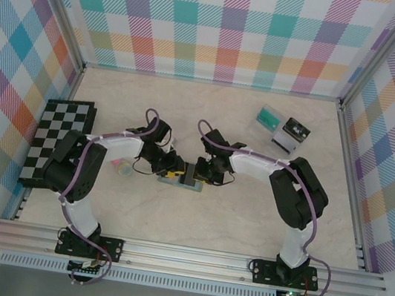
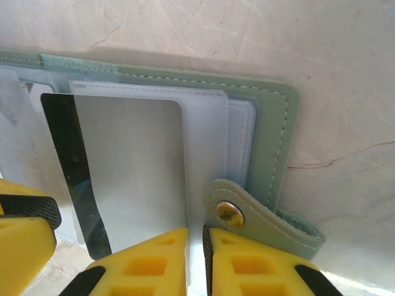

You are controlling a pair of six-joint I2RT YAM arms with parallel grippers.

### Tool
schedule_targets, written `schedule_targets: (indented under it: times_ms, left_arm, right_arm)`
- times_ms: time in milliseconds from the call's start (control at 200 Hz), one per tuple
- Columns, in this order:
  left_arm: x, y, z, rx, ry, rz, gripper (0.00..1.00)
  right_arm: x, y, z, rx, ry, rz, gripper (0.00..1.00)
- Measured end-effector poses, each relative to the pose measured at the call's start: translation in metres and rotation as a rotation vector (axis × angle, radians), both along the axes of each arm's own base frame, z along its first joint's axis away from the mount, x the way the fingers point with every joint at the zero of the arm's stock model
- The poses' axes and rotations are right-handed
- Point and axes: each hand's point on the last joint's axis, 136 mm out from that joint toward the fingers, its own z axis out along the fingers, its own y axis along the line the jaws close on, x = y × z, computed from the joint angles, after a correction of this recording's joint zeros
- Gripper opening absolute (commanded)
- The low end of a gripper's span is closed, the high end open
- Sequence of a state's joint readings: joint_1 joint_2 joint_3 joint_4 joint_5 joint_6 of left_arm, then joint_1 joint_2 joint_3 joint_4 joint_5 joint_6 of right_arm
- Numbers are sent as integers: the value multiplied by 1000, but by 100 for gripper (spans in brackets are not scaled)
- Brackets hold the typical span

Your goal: Take the credit cards out of the card holder

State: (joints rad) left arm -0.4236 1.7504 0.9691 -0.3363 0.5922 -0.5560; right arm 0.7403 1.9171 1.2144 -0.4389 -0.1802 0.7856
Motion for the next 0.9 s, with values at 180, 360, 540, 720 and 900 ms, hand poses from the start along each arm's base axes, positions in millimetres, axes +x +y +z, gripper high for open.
schedule_targets:
  times_ms: [180, 360, 540, 720, 900]
  left_arm:
    - [-3, -3, -10, -14, 19, -30, 28]
    - [-2, -12, -10, -67, 16, -58, 23]
    - [0, -15, -9, -89, 1, -73, 18]
    - [0, -14, -10, -88, -4, -78, 11]
    - [0, -11, -7, -78, -17, -85, 5]
  right_arm:
    - [0, -2, -1, -15, 4, -11, 16]
    - [0, -3, -1, -17, 10, -19, 16]
    - [-1, -3, -2, -19, 13, -21, 15]
    - [-1, -4, -2, -21, 13, -22, 15]
    - [-1, -4, -2, -23, 13, -26, 15]
